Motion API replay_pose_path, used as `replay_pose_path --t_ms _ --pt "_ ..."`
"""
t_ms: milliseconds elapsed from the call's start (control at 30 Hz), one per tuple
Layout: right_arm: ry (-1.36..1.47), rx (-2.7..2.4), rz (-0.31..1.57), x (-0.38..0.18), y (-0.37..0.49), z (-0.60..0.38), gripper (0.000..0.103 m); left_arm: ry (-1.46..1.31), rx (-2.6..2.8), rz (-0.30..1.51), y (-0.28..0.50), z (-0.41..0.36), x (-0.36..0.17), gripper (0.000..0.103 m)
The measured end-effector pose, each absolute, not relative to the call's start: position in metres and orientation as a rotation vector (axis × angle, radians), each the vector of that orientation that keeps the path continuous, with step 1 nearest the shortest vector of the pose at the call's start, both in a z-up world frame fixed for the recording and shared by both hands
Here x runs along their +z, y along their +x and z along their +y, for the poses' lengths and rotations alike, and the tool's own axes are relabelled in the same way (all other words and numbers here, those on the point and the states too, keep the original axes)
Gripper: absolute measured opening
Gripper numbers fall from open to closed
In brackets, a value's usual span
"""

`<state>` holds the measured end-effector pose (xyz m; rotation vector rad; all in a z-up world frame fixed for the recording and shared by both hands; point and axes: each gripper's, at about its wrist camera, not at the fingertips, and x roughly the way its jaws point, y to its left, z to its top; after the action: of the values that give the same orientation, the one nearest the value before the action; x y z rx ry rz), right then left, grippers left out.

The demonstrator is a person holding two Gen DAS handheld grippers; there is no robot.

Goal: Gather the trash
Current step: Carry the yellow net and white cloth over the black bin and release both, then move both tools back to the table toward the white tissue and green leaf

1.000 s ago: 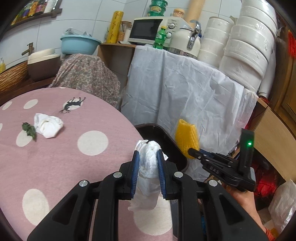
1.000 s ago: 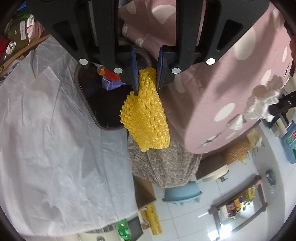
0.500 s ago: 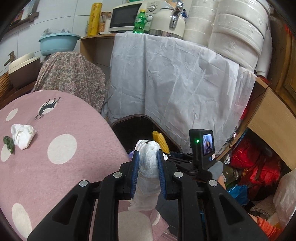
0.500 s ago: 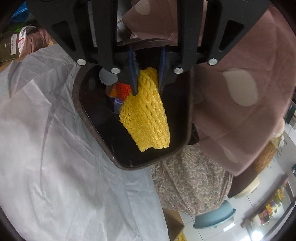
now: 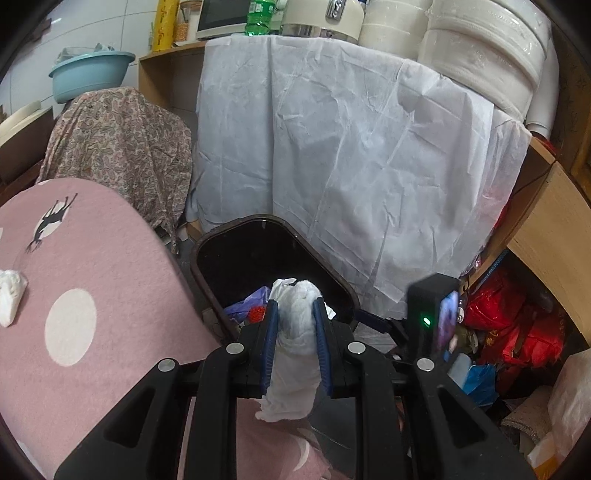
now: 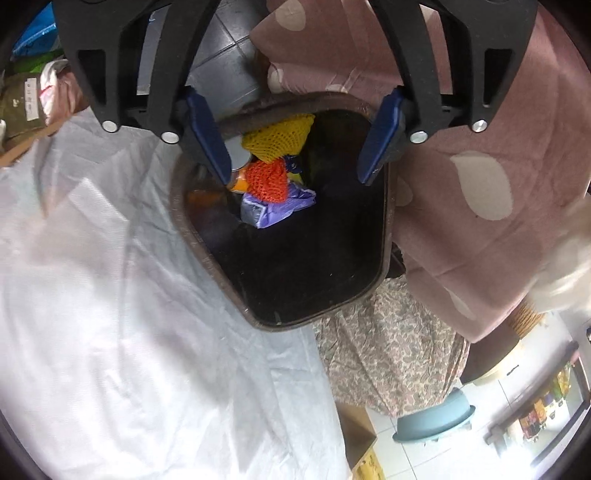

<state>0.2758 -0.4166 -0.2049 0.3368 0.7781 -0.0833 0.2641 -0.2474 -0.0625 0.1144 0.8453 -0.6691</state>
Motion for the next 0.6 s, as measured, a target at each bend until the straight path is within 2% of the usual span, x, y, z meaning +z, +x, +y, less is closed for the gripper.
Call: replay_pose_path --t_ms 133,400,600 --pt "0.299 -0.122 0.754 -0.194 0.256 -0.419 0.079 0.109 -0.673 0.888 0.282 -0.266 -0.072 0.020" --pt "0.261 -0.198 0.742 -0.183 0.220 -0.431 0.080 0.162 -0.644 0.934 0.308 -0.304 -0.093 0.020" --pt "0.264 -0.218 0.726 -0.179 0.202 -0.435 0.085 0.202 -0.607 0.951 0.323 -0.321 -0.108 0.020"
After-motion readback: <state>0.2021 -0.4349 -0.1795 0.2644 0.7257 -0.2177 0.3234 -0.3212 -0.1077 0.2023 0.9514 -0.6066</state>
